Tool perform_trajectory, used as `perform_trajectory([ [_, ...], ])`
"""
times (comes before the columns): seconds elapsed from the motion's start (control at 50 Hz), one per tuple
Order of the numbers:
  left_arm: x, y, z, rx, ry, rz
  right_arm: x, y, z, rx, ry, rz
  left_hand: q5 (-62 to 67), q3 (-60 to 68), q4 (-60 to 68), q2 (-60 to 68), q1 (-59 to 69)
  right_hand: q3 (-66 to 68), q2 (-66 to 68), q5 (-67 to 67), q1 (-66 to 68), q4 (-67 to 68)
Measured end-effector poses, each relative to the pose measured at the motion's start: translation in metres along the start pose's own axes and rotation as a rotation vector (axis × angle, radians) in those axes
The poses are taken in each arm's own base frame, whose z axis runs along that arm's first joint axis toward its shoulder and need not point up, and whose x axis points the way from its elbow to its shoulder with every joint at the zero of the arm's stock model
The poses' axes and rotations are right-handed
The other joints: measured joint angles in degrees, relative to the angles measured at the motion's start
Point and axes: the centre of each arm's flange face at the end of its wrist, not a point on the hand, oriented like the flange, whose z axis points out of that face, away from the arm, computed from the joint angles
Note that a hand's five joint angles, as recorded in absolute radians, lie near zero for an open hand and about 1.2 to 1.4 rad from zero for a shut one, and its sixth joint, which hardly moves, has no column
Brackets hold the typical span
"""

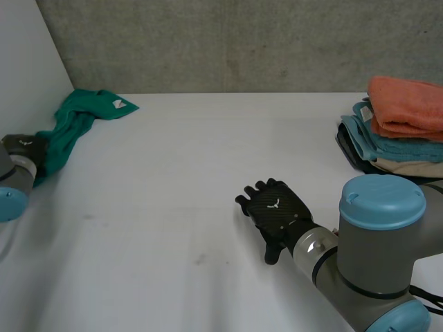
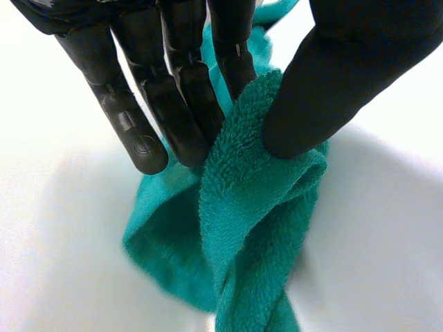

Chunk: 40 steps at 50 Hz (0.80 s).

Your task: Fold the laundry.

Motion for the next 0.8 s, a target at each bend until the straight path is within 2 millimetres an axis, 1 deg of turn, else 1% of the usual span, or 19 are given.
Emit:
perform_trajectory([
  [0.12,0.020,-0.039,-0.041,0.021,0.092,-0.099,0.001,-0.003,0.000,0.009,0.006,-0.001,0.0,0.0,0.0,0.0,0.0,0.0,0.0,0.0,0.0,0.0],
  [0.18,0.039,-0.064,-0.077,0.023,0.185,-0.194,0.003,-0.005,-0.001,0.016,0.011,-0.002,0.0,0.0,0.0,0.0,0.0,0.0,0.0,0.0,0.0,0.0],
  [0.22,0.046,-0.071,-0.089,0.022,0.220,-0.221,0.004,-0.006,-0.001,0.018,0.013,-0.002,0.1,0.0,0.0,0.0,0.0,0.0,0.0,0.0,0.0,0.0],
  [0.24,0.056,-0.081,-0.107,0.023,0.272,-0.259,0.004,-0.006,-0.001,0.019,0.015,-0.002,0.6,0.1,0.0,0.1,0.0,0.0,0.0,0.0,0.0,0.0],
  [0.26,0.059,-0.085,-0.114,0.024,0.291,-0.272,0.005,-0.006,-0.001,0.020,0.016,-0.002,0.6,0.1,0.0,0.1,0.0,0.0,0.0,0.0,0.0,0.0],
  [0.28,0.067,-0.094,-0.130,0.026,0.337,-0.303,0.005,-0.006,-0.001,0.020,0.017,-0.001,0.6,0.1,0.0,0.1,0.0,0.0,0.0,0.0,0.0,0.0],
  [0.3,0.067,-0.094,-0.130,0.026,0.337,-0.303,0.005,-0.006,-0.001,0.020,0.017,-0.001,0.6,0.1,0.0,0.1,0.0,0.0,0.0,0.0,0.0,0.0],
  [0.32,0.073,-0.101,-0.146,0.031,0.382,-0.330,0.006,-0.006,-0.001,0.020,0.019,-0.001,0.6,0.1,0.0,0.1,0.0,0.0,0.0,0.0,0.0,0.0],
  [0.36,0.073,-0.101,-0.146,0.031,0.382,-0.330,0.006,-0.006,-0.001,0.020,0.019,-0.001,0.6,0.1,0.0,0.1,0.0,0.0,0.0,0.0,0.0,0.0],
  [0.38,0.077,-0.109,-0.162,0.043,0.426,-0.353,0.007,-0.006,-0.001,0.019,0.023,0.000,0.6,0.1,0.1,0.1,0.0,0.0,0.0,0.0,0.0,0.0],
  [0.44,0.076,-0.114,-0.165,0.061,0.431,-0.359,0.009,-0.005,0.000,0.018,0.025,0.001,-4.5,-5.9,-6.4,-7.0,-3.8,0.0,0.0,0.0,0.0,0.0],
  [0.46,0.074,-0.115,-0.163,0.070,0.424,-0.360,0.009,-0.005,0.000,0.018,0.026,0.001,-23.9,-25.7,-26.7,-27.2,-23.7,0.0,0.0,0.0,0.0,0.0],
  [0.48,0.072,-0.115,-0.162,0.072,0.419,-0.361,0.009,-0.005,0.000,0.018,0.026,0.001,-23.9,-25.7,-26.7,-27.2,-23.7,0.0,0.0,0.0,0.0,0.0],
  [0.5,0.069,-0.115,-0.158,0.078,0.407,-0.361,0.010,-0.005,0.000,0.018,0.027,0.001,-33.6,-35.9,-36.5,-36.6,-32.9,0.0,0.0,0.0,0.0,0.0],
  [0.52,0.069,-0.115,-0.158,0.078,0.407,-0.361,0.010,-0.005,0.000,0.018,0.027,0.001,-33.6,-35.9,-36.5,-36.6,-32.9,0.0,0.0,0.0,0.0,0.0],
  [0.54,0.066,-0.113,-0.152,0.078,0.391,-0.359,0.010,-0.005,0.000,0.018,0.028,0.000,-40.7,-42.3,-43.6,-42.8,-38.6,0.0,0.0,0.0,0.0,0.0],
  [0.62,0.060,-0.104,-0.138,0.057,0.362,-0.341,0.011,-0.005,0.000,0.020,0.030,0.000,-44.4,-45.9,-47.4,-46.5,-39.8,0.0,0.0,0.0,0.0,0.0],
  [0.72,0.061,-0.096,-0.132,0.038,0.359,-0.325,0.011,-0.006,0.001,0.021,0.030,-0.001,-45.1,-46.5,-47.9,-47.1,-39.9,0.0,0.0,0.0,0.0,0.0],
  [0.8,0.074,-0.081,-0.129,-0.006,0.384,-0.292,0.011,-0.006,0.001,0.022,0.031,-0.001,-47.9,-49.4,-50.6,-50.0,-42.5,0.0,0.0,0.0,0.0,0.0],
])
